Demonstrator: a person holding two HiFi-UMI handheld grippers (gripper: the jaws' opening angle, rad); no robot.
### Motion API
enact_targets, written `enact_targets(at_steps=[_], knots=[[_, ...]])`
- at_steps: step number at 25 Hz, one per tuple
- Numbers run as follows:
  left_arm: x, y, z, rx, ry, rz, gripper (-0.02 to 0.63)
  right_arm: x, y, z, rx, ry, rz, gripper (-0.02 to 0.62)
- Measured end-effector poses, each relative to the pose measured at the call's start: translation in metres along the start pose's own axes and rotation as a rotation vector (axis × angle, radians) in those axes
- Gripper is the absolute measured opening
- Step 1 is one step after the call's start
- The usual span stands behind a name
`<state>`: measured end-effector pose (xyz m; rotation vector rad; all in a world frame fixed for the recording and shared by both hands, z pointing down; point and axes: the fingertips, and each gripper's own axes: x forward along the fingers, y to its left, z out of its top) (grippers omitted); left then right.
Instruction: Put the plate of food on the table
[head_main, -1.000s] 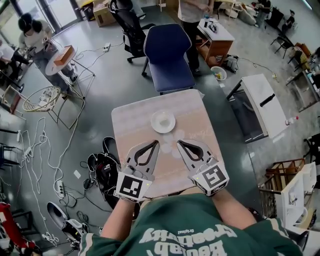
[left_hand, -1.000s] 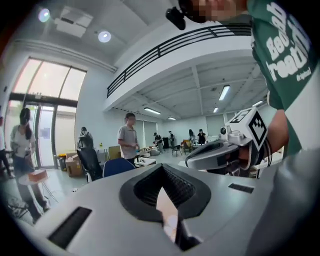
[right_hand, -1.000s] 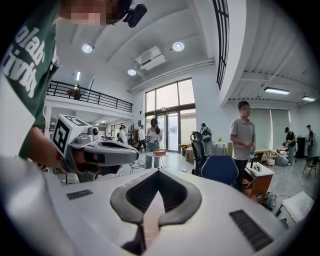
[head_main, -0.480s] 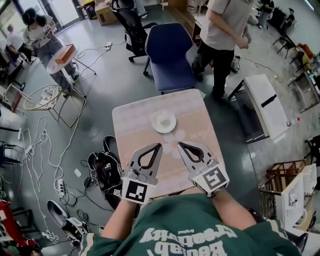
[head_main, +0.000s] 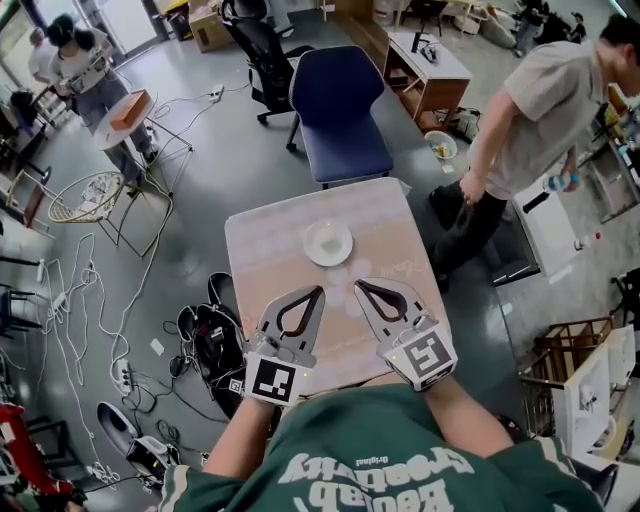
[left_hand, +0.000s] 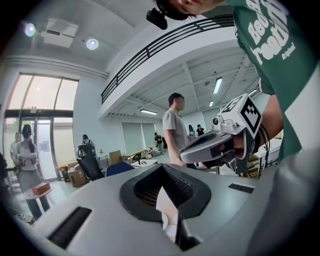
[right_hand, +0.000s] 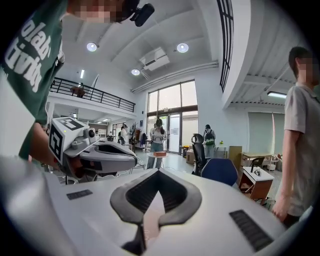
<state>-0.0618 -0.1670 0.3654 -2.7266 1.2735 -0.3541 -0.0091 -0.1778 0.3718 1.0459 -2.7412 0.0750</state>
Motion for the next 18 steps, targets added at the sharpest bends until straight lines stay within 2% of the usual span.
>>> enact_targets(at_steps=[18], knots=[[0.0022,-0.005,-0.001,-0.021,0.016,-0.01,0.008,-0.0041,-0.0005,0.0045,-0.004,0.0,0.012,0.014]])
